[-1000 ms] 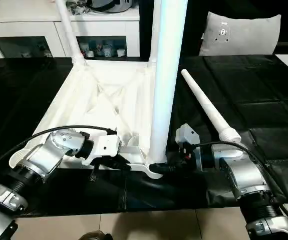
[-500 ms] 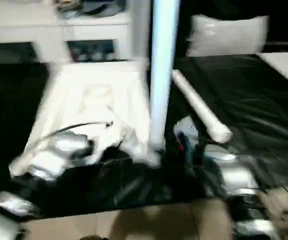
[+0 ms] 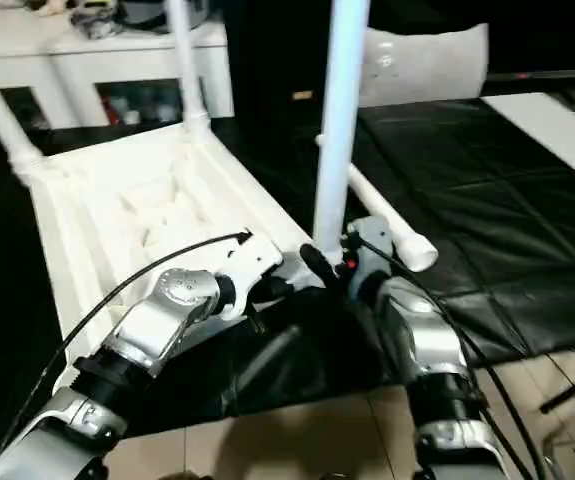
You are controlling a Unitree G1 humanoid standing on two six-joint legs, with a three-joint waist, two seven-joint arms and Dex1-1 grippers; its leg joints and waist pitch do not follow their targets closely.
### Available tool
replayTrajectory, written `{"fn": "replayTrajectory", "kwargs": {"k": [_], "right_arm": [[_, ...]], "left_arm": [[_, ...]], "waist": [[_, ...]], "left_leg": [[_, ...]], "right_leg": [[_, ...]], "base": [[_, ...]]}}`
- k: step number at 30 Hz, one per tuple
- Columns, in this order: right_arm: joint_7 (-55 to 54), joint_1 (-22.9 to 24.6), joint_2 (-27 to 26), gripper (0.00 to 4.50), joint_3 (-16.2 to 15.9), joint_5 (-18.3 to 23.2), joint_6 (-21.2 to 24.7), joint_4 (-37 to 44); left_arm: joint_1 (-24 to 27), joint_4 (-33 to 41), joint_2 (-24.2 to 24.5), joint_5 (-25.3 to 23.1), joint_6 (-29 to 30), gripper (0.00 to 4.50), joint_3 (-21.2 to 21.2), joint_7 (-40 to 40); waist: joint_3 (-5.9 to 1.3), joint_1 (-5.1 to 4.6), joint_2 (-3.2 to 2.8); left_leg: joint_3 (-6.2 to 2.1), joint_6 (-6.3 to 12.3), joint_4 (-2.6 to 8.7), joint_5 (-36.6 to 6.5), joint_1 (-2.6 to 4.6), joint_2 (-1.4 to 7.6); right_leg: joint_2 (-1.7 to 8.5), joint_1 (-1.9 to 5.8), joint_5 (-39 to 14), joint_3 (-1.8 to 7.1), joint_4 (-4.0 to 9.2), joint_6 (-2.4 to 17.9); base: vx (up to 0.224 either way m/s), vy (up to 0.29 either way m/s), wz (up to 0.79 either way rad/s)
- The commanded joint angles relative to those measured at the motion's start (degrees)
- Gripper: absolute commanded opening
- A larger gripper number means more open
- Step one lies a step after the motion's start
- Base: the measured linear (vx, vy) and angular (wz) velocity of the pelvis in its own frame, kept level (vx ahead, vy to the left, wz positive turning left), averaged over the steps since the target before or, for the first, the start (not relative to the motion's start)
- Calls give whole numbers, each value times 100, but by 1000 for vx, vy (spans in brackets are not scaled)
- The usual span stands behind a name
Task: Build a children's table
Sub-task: Rotate leg to tighten
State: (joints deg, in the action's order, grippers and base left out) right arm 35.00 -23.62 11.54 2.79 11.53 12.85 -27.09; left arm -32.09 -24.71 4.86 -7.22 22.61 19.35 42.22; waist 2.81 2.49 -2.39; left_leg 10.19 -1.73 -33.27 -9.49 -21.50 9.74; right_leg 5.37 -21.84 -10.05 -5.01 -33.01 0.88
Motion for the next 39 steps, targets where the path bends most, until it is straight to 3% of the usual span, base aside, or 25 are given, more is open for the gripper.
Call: {"fn": "replayTrajectory", "kwargs": {"k": [1,5,10,14,21,27,28,37,39], "right_arm": [[413,104,113,403,-162,60,-180,162],[1060,211,449,445,-105,227,-318,385],[2312,339,1154,445,-302,454,-247,756],[2859,295,1503,445,-505,329,-348,804],[3573,255,1779,445,-867,294,-440,820],[4119,295,1880,399,-1208,305,-262,903],[4151,308,1889,373,-1236,317,-225,917],[4327,328,1929,318,-1267,440,-97,904],[4333,351,1930,284,-1261,470,-65,937]], "left_arm": [[23,-1,133,-50,-307,0,184,262],[36,-36,426,-42,-621,0,294,647],[23,-57,898,60,-1087,0,481,1442],[84,73,1258,159,-1659,0,694,2265],[12,-16,1566,141,-2159,0,968,2898],[-178,-241,1634,76,-2516,0,1067,3272],[-193,-269,1630,64,-2541,0,1074,3279],[-279,-488,1600,105,-2730,0,1073,3380],[-269,-490,1593,137,-2711,0,1058,3382]], "waist": [[-348,54,52],[-378,155,60],[-381,256,34],[-381,288,23],[-374,354,36],[-386,405,51],[-384,413,42],[-398,434,49],[-402,439,47]], "left_leg": [[-139,236,429,-1940,77,321],[-104,427,386,-1337,45,327],[-107,551,381,-1183,53,370],[-107,451,389,-1307,71,383],[-95,363,396,-1442,83,395],[-99,361,391,-1373,85,402],[-101,362,389,-1374,83,399],[-98,368,369,-1283,76,397],[-99,371,368,-1266,78,399]], "right_leg": [[380,165,-1858,264,473,923],[399,221,-1406,255,410,1076],[366,233,-1094,243,353,1145],[374,213,-1183,234,343,1243],[392,210,-1302,251,337,1237],[397,208,-1280,252,322,1230],[395,209,-1280,249,320,1234],[409,219,-1190,248,308,1265],[404,220,-1171,246,299,1272]], "base": [[0,0,0],[12,-13,1],[0,0,0],[0,0,0],[0,0,0],[0,0,0],[0,0,0],[0,0,0],[0,0,0]]}}
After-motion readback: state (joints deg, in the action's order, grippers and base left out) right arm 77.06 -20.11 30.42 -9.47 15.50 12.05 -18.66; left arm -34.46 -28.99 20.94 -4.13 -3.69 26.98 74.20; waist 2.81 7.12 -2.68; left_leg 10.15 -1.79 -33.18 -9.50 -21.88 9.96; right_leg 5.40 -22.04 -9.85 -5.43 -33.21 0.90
